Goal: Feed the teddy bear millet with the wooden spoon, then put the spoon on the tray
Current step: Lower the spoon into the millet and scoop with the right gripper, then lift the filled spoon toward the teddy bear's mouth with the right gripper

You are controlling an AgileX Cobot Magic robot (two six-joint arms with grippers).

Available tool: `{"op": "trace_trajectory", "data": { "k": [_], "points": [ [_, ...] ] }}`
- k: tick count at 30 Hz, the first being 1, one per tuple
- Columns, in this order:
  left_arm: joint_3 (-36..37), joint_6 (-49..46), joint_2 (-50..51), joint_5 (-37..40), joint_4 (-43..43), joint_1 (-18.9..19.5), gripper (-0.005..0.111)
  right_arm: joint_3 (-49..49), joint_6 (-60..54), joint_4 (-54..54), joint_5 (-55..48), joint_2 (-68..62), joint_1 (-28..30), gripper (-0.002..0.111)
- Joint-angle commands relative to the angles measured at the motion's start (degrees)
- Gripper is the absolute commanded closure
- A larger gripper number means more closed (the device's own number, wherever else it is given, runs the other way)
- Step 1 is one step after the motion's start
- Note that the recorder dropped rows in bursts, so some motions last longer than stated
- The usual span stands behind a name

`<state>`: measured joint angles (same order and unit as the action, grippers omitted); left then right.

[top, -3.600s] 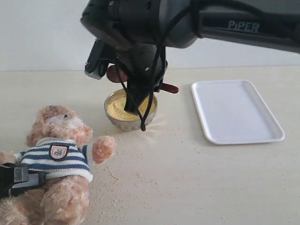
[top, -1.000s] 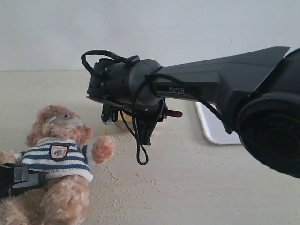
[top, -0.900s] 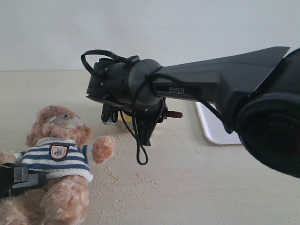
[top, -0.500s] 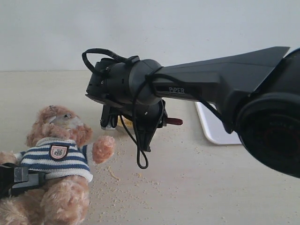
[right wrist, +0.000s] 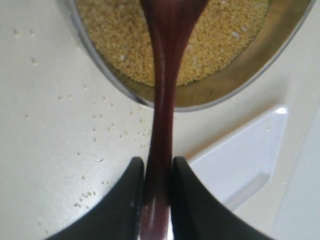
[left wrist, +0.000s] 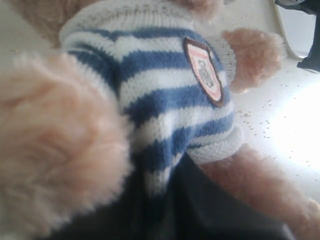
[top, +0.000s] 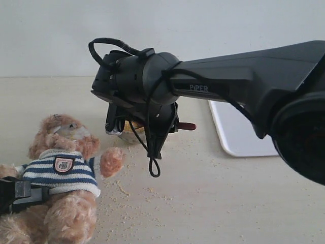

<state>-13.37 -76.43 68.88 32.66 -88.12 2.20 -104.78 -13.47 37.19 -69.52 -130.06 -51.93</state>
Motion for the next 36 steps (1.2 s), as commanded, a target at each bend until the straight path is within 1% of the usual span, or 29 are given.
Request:
{"op": "trace_trajectory", "data": {
  "k": [1,8,16,22,23,26,27,31,36],
  "points": [
    [0.1,-0.3,-0.7,0.2,-0.8,0.1,0.102,0.1,-1.9,-2.6,-0.4,1.0,0.0,0.104],
    [0.1,-0.3,-0.7,0.2,-0.8,0.1,0.102,0.1,-2.3,-4.7,-0.4,1.0,0.0,0.104],
    [0.1,-0.3,-0.7,0.2,-0.8,0.1,0.102,0.1,-2.3,-4.6,-0.2,1.0,0.1,0.104],
    [0.1,-0.3,-0.7,0.2,-0.8,0.1,0.102,0.0,-1.8,-5.7,0.0,1.0,2.0,0.104],
    [0.1,-0.3,-0.7,0.2,-0.8,0.1,0.102,-0.3,-1.7,-6.6,-0.1,1.0,2.5,0.104],
    [0.1,-0.3,-0.7,0.2,-0.8,0.1,0.102,-4.8,-1.7,-14.7,-0.4,1.0,5.2,0.104],
    [0.1,-0.3,-0.7,0.2,-0.8,0.1,0.102,-5.8,-1.7,-15.5,-0.4,1.0,5.5,0.104],
    [0.1,-0.3,-0.7,0.2,-0.8,0.1,0.102,-10.0,-2.0,-16.3,-0.4,0.9,5.7,0.104],
    [0.1,-0.3,-0.7,0.2,-0.8,0.1,0.102,-10.1,-2.0,-16.8,-0.4,0.9,5.7,0.104]
  ]
}}
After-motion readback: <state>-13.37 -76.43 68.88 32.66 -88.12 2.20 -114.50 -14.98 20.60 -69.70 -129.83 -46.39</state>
